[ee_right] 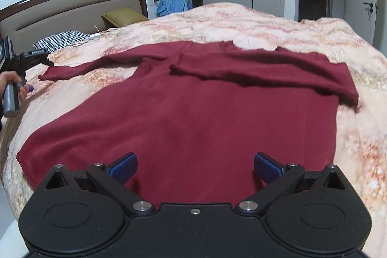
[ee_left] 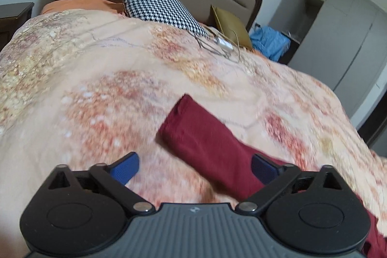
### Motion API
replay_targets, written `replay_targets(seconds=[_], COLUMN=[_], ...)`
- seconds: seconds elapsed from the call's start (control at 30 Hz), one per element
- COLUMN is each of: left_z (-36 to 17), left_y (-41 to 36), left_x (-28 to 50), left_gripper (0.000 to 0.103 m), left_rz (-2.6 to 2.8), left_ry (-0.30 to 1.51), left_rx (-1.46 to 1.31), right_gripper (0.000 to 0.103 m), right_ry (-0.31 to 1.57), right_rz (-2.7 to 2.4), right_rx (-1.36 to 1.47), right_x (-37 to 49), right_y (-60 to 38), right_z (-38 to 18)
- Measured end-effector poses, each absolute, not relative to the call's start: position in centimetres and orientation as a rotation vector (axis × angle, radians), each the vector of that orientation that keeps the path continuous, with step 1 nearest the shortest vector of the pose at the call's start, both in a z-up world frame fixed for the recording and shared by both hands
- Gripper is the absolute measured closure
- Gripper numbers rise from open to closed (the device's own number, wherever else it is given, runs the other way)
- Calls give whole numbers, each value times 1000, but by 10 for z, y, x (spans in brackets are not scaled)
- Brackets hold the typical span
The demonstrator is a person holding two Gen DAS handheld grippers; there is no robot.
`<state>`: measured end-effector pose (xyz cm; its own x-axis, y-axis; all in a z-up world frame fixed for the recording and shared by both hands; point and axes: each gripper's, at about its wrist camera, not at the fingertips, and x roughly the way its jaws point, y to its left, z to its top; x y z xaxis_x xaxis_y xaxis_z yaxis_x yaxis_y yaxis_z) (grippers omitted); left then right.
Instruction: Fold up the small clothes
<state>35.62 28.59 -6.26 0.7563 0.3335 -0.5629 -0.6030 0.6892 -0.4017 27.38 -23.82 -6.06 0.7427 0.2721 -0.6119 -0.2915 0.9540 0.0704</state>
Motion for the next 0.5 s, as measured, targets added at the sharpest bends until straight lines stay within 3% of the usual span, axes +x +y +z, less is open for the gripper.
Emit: replay_targets(seconds=[0.03,0.1,0.2,0.27,0.5], left_z=[-63,-66,-68,-70,-38], left_y=[288,292,296,298,280], left_x=[359,365,368,368,378], left_gripper=[22,49,79,95,97], left_rz=[564,597,635,640,571], left_ry=[476,484,473,459,358], left_rx=[-609,-612,-601,-591,-486], right_gripper=[1,1,1,1,1], right_ry=[670,676,687,690,672], right_rz=[308,303,298,299,306], right_rx=[-31,-33,-29,-28,-23], right_x=[274,274,274,276,278], right_y=[-237,-236,-235,-236,-239], right_z=[-62,-64,-66,-66,-60])
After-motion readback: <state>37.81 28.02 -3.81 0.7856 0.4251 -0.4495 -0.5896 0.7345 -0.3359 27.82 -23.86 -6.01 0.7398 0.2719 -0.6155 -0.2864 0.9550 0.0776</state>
